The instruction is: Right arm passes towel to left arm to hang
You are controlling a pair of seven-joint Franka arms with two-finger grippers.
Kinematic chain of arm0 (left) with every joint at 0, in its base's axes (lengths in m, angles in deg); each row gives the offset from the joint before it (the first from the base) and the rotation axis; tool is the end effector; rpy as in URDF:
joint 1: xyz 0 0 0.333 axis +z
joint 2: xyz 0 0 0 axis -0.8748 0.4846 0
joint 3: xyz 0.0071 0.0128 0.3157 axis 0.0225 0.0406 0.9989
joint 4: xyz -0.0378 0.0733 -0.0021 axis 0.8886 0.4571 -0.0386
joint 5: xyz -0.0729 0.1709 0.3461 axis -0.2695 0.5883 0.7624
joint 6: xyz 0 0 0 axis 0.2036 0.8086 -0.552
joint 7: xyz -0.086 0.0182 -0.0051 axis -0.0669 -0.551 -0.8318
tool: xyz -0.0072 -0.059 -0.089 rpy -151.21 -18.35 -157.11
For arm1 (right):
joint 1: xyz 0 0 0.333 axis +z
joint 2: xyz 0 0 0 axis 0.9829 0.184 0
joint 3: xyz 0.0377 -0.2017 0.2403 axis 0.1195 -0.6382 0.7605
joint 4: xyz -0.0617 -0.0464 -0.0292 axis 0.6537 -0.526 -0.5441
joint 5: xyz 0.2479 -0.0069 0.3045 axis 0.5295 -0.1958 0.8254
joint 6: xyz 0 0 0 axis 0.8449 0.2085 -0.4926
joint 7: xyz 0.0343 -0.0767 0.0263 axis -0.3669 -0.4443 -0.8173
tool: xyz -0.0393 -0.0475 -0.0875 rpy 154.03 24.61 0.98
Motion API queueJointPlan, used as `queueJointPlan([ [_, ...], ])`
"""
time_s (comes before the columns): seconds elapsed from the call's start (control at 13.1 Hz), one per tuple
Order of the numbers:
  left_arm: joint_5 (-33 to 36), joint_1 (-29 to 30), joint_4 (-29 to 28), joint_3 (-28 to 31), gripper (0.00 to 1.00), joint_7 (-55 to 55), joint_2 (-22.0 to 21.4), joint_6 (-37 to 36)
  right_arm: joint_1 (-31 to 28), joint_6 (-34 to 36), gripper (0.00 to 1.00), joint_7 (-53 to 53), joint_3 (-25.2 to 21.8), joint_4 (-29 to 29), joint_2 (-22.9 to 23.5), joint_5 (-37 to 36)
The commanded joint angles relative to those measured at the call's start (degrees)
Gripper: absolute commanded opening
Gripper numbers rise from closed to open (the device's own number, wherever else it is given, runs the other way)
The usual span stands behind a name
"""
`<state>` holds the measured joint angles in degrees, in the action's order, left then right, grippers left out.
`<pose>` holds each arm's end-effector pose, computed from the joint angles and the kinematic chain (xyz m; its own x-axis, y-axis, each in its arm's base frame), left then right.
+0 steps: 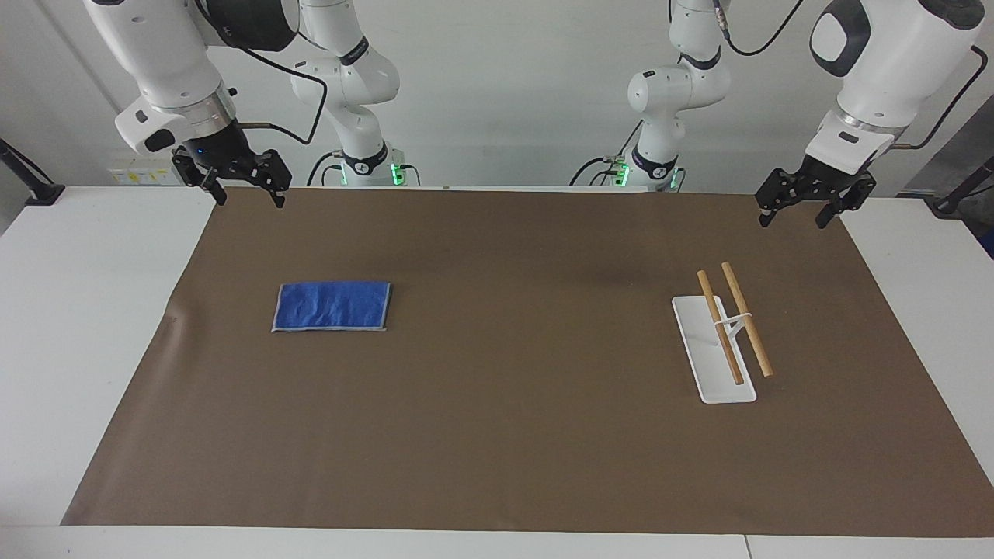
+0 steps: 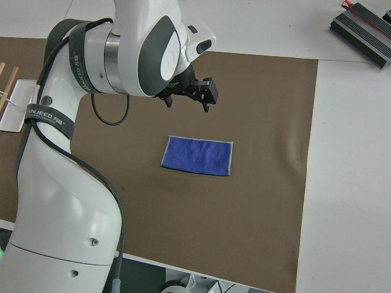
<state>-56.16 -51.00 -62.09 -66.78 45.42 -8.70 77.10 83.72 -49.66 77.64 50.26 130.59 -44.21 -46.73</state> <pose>0.5309 -0.0113 0.6012 0.9952 -0.0913 0.0355 -0.0912 -0.9958 -0.0043 0.5290 -0.0275 0.6136 0.9974 -0.0430 -0.0583 -0.0414 -0.9988 0.0277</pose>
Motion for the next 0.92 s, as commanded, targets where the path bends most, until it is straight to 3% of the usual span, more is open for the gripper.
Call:
queueJointPlan([
  [0.0,0.69,0.00,-1.33,0.18,1.00,0.68,-1.34,0.04,-0.19,-1.25,1.00,-0.80,0.34,1.41,-1.20,-0.79],
  [0.84,0.69,0.00,-1.33,0.18,1.00,0.68,-1.34,0.04,-0.28,-1.34,1.00,-0.36,0.42,2.03,-1.46,0.00],
])
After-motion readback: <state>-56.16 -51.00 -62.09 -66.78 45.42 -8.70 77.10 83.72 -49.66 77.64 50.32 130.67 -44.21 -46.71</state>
